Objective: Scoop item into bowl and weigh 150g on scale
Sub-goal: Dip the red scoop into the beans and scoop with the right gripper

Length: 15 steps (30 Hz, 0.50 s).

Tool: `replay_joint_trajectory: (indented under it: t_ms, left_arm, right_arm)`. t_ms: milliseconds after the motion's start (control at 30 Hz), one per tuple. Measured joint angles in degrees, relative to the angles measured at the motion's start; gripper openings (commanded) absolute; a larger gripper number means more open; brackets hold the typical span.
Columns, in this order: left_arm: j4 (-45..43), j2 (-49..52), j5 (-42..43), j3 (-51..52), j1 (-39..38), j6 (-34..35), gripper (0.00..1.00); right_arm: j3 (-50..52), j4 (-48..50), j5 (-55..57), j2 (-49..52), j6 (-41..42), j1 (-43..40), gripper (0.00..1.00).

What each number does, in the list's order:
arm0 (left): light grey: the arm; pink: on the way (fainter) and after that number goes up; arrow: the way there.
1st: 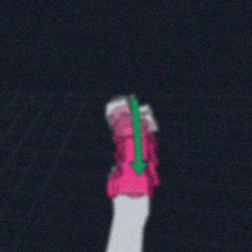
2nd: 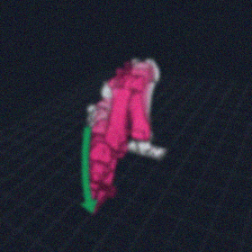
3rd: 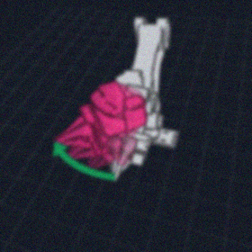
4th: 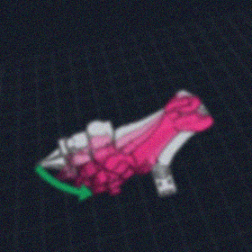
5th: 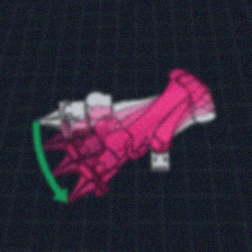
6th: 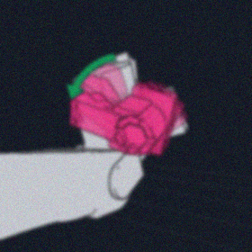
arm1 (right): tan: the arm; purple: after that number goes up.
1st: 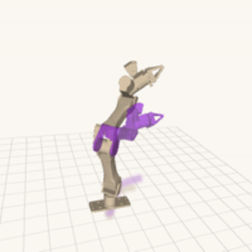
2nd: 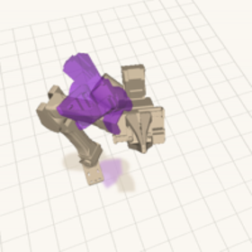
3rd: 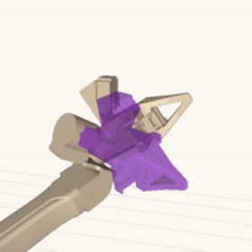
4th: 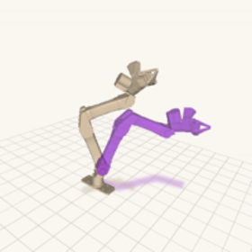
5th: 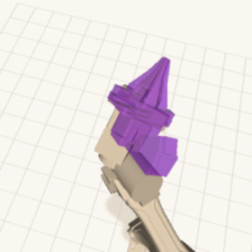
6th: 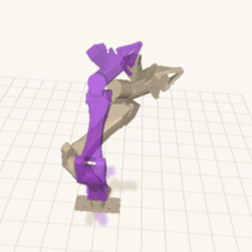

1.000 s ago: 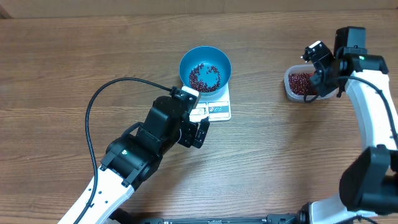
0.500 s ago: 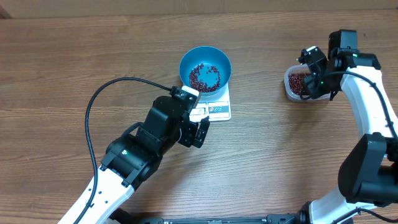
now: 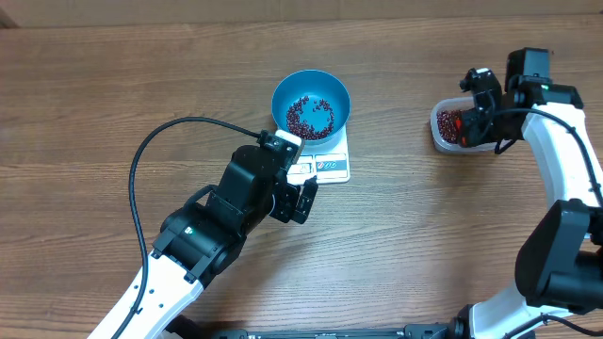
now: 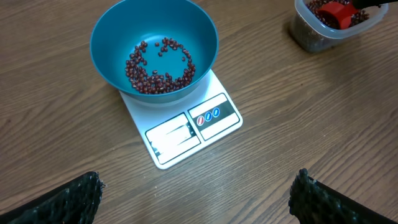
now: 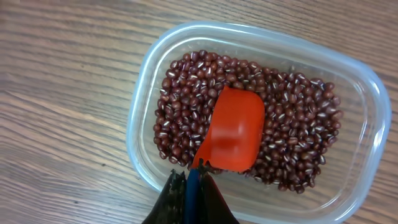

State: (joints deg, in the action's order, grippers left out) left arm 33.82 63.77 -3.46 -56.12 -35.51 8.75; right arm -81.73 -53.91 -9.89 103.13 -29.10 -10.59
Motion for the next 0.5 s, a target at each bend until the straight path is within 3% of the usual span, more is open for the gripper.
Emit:
replay_joint_trajectory:
  t_ms: [500]
  left_arm:
    - [0.0, 0.0, 0.0, 0.0, 0.0, 0.0, 0.99]
  right_arm:
    - [0.2, 0.4, -14.2, 0.3, 7.8, -8.2, 0.04]
